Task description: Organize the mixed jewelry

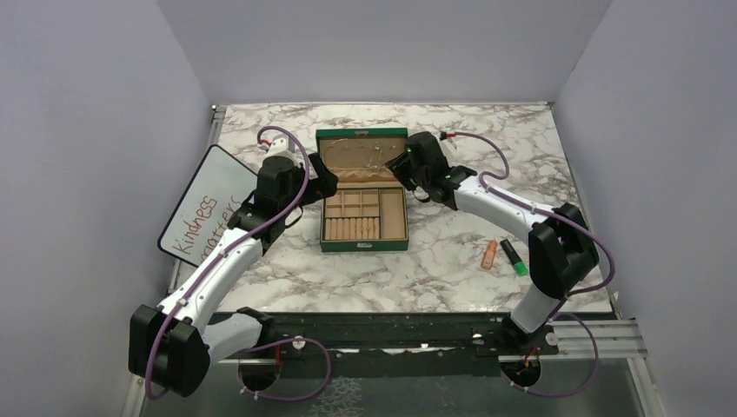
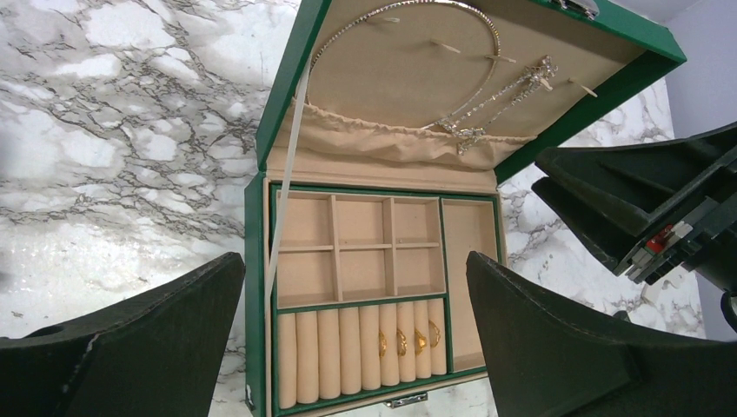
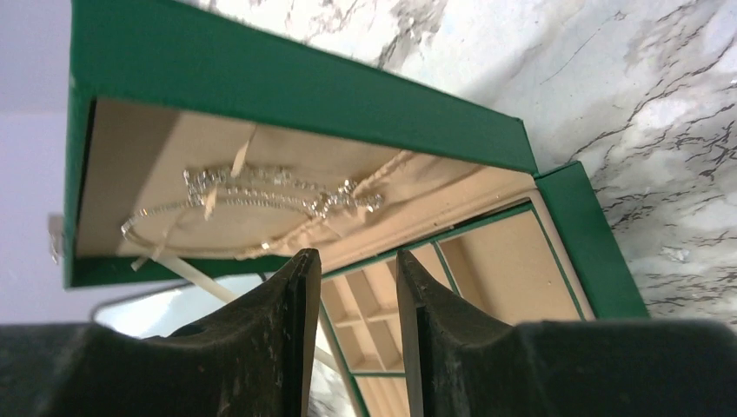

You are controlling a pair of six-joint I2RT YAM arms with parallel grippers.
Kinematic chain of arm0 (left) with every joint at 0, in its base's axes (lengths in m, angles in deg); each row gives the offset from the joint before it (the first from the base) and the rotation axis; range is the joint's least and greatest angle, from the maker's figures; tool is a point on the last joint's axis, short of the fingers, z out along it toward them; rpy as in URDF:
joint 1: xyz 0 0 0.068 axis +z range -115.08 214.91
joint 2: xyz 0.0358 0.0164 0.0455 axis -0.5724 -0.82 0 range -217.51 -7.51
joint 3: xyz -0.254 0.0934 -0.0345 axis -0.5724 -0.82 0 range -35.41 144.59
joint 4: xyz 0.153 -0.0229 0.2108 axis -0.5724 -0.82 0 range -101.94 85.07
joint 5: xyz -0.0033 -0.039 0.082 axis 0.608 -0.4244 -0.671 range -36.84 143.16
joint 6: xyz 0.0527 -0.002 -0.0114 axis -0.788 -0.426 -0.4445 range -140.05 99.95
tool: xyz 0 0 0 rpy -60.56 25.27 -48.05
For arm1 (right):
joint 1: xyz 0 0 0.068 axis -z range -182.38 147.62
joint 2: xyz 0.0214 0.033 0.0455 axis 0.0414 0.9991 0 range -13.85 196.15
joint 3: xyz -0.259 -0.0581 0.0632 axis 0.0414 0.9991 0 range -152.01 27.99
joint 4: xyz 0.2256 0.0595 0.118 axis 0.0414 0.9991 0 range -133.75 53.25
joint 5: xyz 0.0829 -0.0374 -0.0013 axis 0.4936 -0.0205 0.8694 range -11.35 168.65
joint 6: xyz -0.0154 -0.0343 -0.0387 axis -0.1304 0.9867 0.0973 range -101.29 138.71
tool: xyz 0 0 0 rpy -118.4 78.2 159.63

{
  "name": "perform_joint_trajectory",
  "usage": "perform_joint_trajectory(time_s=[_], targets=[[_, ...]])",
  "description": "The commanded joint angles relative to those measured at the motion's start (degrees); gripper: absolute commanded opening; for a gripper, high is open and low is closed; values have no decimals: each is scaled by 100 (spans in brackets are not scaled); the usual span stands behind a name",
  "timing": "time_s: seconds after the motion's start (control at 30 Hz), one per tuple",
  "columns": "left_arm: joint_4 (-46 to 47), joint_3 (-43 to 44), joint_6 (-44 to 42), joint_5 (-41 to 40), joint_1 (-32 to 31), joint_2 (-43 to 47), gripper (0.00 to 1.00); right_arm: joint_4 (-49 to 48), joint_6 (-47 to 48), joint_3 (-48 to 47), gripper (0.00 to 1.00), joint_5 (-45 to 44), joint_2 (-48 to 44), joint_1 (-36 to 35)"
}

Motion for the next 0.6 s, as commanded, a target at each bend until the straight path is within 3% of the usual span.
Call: perform_joint_trajectory(time_s=[0.0,0.2,0.57], targets=[[158,174,-32,253,27,15,99,251,-1029,-262,42,-720,278,-46],[375,169,-86,769,10,2,99,493,-1428,-642,42,-863,673,-49],[491,110,-106,874,-36,10,99,983,-2118,-1092,41,-1122,1115,-46]])
